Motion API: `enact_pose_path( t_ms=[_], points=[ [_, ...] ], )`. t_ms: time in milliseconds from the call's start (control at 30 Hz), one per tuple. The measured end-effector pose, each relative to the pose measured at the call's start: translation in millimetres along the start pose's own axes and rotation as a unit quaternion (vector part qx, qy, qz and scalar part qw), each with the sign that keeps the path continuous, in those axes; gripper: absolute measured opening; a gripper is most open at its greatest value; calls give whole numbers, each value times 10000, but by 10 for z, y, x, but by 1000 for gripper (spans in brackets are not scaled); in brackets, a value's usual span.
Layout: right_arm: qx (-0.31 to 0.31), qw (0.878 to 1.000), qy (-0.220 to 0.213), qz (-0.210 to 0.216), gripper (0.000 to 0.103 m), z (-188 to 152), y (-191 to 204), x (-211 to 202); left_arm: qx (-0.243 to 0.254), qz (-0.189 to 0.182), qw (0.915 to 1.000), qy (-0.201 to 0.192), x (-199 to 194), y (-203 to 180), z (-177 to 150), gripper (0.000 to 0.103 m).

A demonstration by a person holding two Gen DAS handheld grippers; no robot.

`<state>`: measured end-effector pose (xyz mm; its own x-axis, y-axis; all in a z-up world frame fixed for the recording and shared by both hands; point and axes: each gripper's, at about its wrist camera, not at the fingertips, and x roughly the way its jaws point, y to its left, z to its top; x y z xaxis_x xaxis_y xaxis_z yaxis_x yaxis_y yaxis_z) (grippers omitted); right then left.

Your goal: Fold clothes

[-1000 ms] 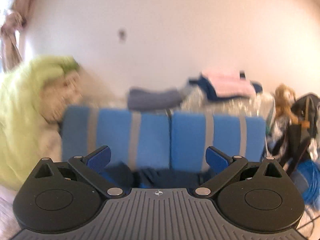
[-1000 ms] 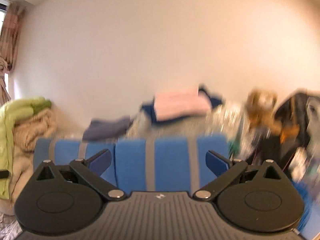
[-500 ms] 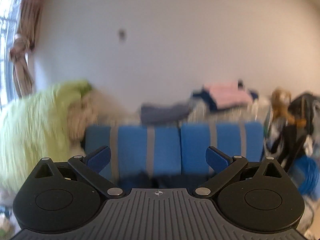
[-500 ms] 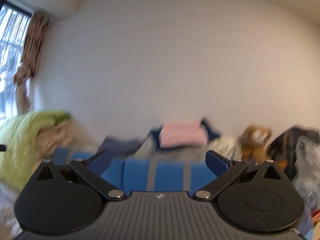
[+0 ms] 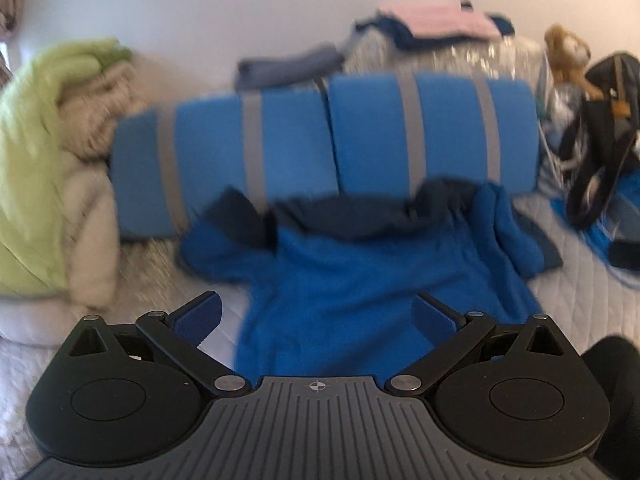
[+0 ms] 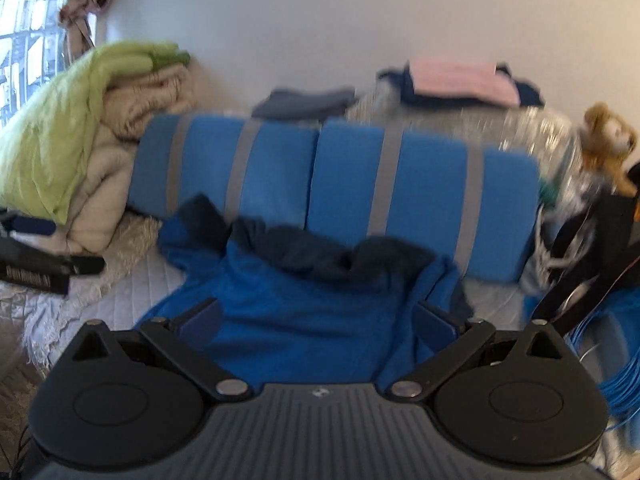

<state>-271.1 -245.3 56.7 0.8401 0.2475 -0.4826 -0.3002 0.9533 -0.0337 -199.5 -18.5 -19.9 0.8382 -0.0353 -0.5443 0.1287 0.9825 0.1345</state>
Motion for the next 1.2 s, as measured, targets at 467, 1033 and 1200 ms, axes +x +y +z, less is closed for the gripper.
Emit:
enact_pose_path(
  t_ms=[467,1033,1200],
  points=[
    [206,9959,851,-246,103,-218,77,1011,-309,-293,9962,766,593,-87,-203,103],
    [391,9842,1669,-453,103,-432,38,1426,-503,-635,9834,1626,1021,-309,-236,103],
    [368,9828,1725,-548,103,-443,18,1460,-497,-500,9831,1688,1049,-312,-241,103]
  ],
)
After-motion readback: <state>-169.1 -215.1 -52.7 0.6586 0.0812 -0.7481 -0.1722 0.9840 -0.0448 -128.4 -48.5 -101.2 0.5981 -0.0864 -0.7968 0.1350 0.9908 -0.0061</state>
